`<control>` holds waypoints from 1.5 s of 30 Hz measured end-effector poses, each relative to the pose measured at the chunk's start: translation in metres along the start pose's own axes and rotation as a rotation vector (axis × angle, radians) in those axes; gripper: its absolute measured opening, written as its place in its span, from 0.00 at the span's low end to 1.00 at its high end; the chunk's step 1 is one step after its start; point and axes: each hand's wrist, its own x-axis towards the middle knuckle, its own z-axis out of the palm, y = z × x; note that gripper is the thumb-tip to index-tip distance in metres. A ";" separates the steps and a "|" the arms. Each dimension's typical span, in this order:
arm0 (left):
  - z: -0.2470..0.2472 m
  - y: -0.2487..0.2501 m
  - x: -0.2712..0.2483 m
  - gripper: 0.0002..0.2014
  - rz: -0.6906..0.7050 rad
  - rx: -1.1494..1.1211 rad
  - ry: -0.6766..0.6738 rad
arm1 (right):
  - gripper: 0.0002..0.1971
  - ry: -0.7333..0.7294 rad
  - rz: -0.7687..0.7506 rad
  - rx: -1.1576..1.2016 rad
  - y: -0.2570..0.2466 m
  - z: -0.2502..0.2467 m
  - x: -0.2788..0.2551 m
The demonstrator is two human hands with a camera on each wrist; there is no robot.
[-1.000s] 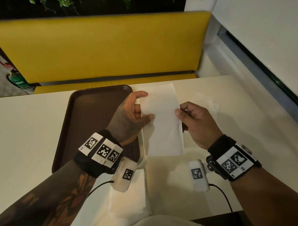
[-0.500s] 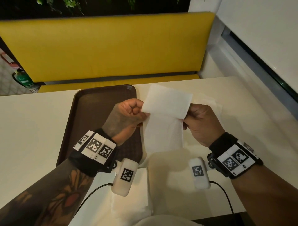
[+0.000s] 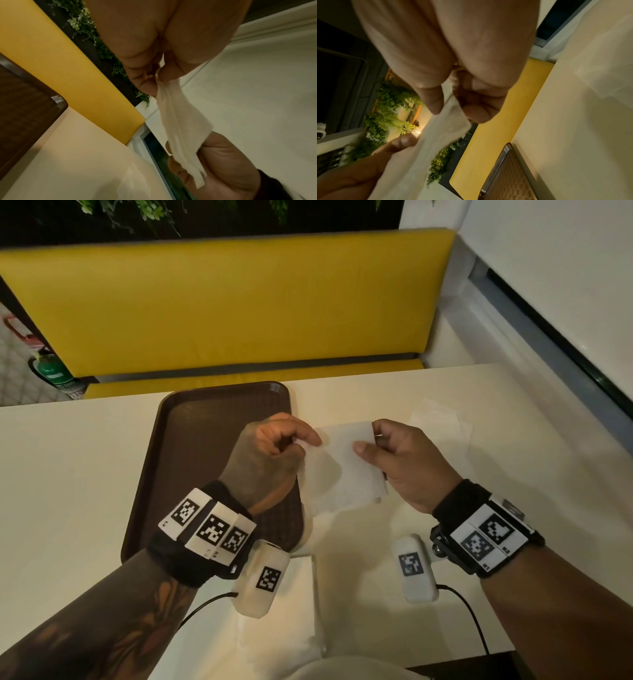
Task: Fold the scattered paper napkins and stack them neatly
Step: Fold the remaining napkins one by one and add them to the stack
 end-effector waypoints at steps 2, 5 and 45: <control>-0.001 0.004 -0.001 0.14 -0.116 -0.201 0.013 | 0.08 0.021 -0.031 0.000 0.000 0.001 0.001; -0.002 0.009 -0.002 0.12 -0.280 -0.399 0.064 | 0.08 0.047 -0.038 0.072 -0.001 0.004 0.001; 0.000 -0.067 -0.150 0.20 -0.545 0.689 -0.354 | 0.22 -0.443 -0.042 -1.123 0.079 0.109 -0.062</control>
